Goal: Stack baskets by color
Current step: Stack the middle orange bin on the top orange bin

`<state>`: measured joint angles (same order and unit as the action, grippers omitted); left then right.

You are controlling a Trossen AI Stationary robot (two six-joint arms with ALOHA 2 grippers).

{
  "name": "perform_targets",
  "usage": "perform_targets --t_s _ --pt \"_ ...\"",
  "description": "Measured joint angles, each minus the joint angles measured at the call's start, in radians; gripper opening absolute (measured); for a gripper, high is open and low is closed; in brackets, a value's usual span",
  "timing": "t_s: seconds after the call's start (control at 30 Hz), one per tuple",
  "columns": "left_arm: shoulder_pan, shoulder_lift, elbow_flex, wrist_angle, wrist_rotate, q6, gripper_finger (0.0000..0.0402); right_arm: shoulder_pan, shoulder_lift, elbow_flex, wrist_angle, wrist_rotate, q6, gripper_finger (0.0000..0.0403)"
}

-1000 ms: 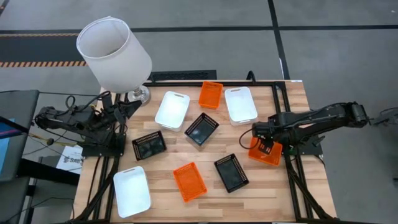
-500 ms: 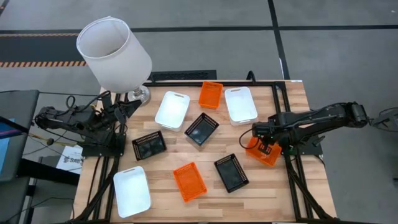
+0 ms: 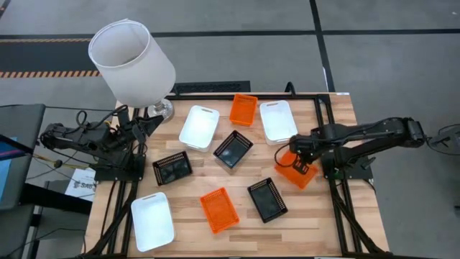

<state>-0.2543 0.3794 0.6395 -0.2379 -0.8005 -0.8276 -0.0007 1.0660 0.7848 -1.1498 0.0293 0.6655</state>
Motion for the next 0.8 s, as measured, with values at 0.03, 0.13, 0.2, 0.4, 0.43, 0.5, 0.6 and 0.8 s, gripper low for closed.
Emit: perform_targets --t_s 0.03,0.13,0.2,0.4,0.43,0.5,0.6,0.8 --pt "0.000 0.000 0.000 0.000 0.000 0.000 0.0171 -0.003 0.000 0.032 -0.002 0.003 0.001 0.0002" --pt "0.000 0.000 0.000 0.000 0.000 0.000 0.0171 -0.018 0.000 0.126 0.020 0.041 0.023 0.0002" --pt "0.000 0.000 0.000 0.000 0.000 0.000 0.0171 -0.036 0.000 0.183 0.076 0.088 0.046 0.0001" --pt "0.000 0.000 0.000 0.000 -0.023 0.000 0.0171 -0.178 0.040 0.247 0.416 0.178 0.115 0.0001" --pt "0.000 0.000 0.000 0.000 -0.027 0.000 0.0171 -0.210 0.058 0.247 0.483 0.189 0.133 0.0001" --pt "0.000 0.000 0.000 0.000 -0.041 0.003 0.0171 -0.272 0.114 0.247 0.617 0.192 0.154 0.0001" --pt "0.000 0.000 0.000 0.000 -0.052 0.008 0.0171 -0.349 0.214 0.247 0.806 0.183 0.158 0.0001" --pt "0.000 0.000 0.000 0.000 -0.046 0.010 0.0171 -0.494 0.391 0.247 0.998 0.109 0.252 0.0000"
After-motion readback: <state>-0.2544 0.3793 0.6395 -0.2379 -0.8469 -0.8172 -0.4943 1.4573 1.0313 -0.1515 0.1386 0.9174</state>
